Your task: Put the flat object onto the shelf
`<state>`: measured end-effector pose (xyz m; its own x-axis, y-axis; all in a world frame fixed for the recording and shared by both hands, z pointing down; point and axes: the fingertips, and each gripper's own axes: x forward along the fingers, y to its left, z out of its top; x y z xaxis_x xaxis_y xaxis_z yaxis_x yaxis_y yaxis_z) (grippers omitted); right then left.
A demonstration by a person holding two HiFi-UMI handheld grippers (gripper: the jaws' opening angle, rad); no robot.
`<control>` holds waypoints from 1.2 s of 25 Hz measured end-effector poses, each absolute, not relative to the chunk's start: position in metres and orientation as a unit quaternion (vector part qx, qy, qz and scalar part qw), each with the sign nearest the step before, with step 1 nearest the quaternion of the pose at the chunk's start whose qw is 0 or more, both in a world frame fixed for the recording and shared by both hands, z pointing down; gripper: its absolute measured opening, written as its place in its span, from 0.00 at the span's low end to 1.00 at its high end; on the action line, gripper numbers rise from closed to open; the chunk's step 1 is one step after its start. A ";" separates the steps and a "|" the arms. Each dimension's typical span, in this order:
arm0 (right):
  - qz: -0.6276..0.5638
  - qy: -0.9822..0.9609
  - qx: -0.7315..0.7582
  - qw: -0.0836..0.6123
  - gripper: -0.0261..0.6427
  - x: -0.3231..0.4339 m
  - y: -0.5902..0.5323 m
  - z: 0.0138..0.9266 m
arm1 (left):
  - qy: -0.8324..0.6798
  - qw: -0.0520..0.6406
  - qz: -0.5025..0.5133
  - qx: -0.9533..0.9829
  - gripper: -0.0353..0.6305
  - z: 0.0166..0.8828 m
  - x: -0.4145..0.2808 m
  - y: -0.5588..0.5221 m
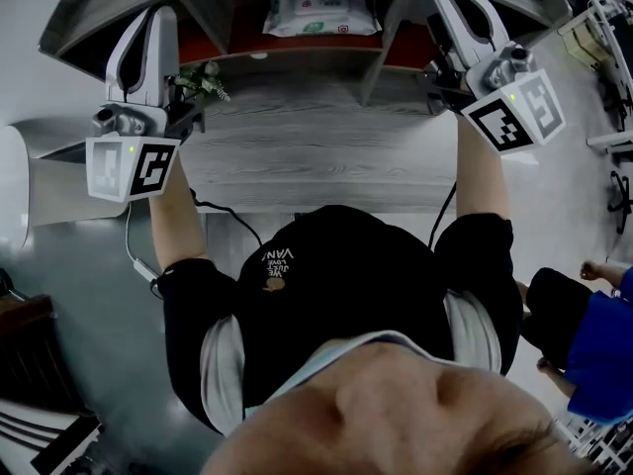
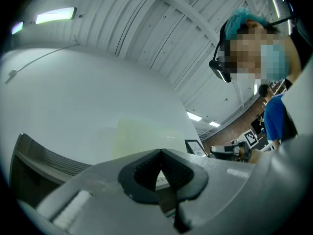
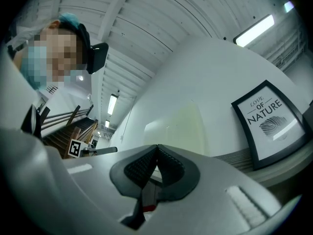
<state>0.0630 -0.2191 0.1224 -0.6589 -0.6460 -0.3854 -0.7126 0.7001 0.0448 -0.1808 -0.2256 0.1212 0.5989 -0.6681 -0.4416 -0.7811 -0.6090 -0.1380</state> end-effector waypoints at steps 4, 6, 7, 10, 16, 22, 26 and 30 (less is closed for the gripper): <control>0.093 0.907 -0.370 0.177 0.04 0.067 -0.214 0.129 | 0.420 0.154 0.177 -0.877 0.06 0.130 -0.178 -0.218; 0.088 0.909 -0.368 0.177 0.04 0.068 -0.215 0.132 | 0.425 0.147 0.177 -0.875 0.06 0.134 -0.178 -0.218; 0.085 0.909 -0.366 0.177 0.04 0.068 -0.216 0.134 | 0.429 0.144 0.177 -0.874 0.06 0.136 -0.179 -0.217; 0.076 0.912 -0.362 0.177 0.04 0.068 -0.214 0.140 | 0.435 0.136 0.173 -0.873 0.06 0.143 -0.177 -0.212; 0.055 0.917 -0.352 0.176 0.04 0.070 -0.210 0.160 | 0.450 0.130 0.167 -0.868 0.06 0.159 -0.174 -0.199; 0.043 0.923 -0.343 0.171 0.04 0.068 -0.208 0.173 | 0.466 0.116 0.161 -0.862 0.06 0.177 -0.171 -0.192; 0.028 0.927 -0.337 0.163 0.04 0.065 -0.207 0.188 | 0.478 0.096 0.158 -0.859 0.06 0.192 -0.170 -0.189; 0.010 0.931 -0.332 0.153 0.04 0.061 -0.206 0.206 | 0.483 0.074 0.163 -0.857 0.06 0.206 -0.168 -0.186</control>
<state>0.0609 -0.2055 0.2063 -0.7333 -0.6144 -0.2914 -0.6206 0.7798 -0.0823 -0.1683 -0.1863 0.2057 0.4800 -0.8040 -0.3509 -0.8522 -0.5223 0.0309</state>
